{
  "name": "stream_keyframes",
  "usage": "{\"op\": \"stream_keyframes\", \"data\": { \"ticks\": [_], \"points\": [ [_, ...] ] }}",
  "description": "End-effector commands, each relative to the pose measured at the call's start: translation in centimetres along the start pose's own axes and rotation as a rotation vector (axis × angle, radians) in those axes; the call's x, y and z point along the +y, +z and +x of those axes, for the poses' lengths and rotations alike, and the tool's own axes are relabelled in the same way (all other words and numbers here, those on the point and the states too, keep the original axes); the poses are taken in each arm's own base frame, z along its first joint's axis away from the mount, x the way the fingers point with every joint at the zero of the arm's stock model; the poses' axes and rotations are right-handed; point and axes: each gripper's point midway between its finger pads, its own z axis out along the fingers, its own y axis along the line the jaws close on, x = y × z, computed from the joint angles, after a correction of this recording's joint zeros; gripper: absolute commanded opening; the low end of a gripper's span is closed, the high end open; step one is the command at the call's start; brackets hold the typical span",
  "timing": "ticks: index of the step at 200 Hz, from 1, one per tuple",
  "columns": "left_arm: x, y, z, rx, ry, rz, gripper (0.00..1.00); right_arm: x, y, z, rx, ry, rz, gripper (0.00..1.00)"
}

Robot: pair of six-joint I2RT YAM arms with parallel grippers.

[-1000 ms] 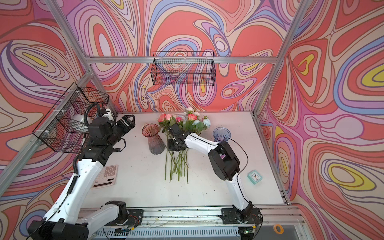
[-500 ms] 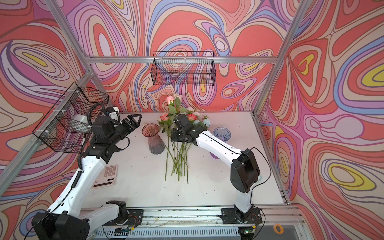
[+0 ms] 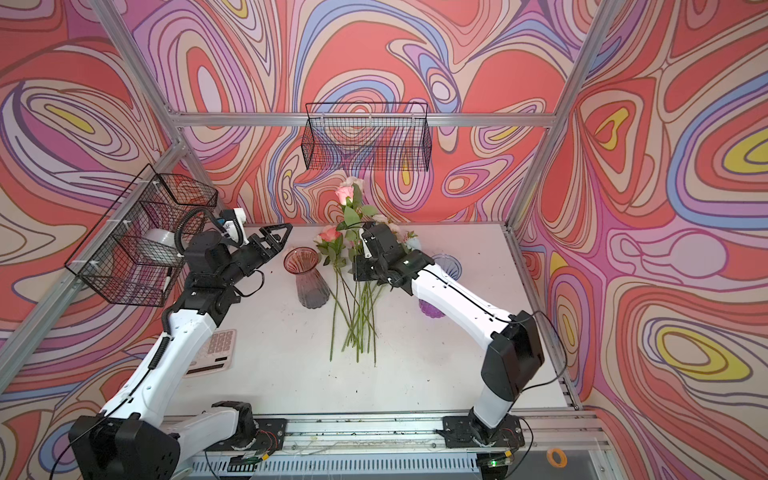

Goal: Arrange the flowers into the vase
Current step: 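Lift the white rose by its stem upward with the right gripper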

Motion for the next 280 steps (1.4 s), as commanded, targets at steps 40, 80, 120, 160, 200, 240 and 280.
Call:
{"op": "stream_keyframes", "data": {
  "ticks": [40,80,120,160,200,240,280],
  "points": [
    [-0.3,0.6,0.2,0.017,-0.016,0.055,0.77,0.5,-0.2,0.0,-0.004,-0.036,-0.033,0.0],
    [-0.4,0.9,0.4,0.031,-0.025,0.065,0.77,-1.3,1.5,1.9,0.058,-0.015,0.011,0.0],
    [-0.2,1.2,0.8,0.047,-0.033,0.064,0.77,-4.1,5.1,4.9,0.14,0.077,0.082,0.0],
    [-0.2,1.4,1.0,0.06,-0.037,0.069,0.77,-4.9,6.8,5.7,0.153,0.104,0.076,0.0],
    [-0.8,1.2,0.8,0.054,-0.032,0.088,0.77,-2.3,4.0,3.8,0.068,0.077,-0.037,0.0],
    [-2.4,0.6,0.4,0.033,-0.006,0.16,0.77,1.5,-0.8,3.1,-0.042,-0.098,-0.145,0.0],
    [-5.8,-1.3,-0.2,-0.014,0.08,0.311,0.79,2.8,-6.3,1.2,-0.235,-0.202,-0.145,0.0]
  ]
}}
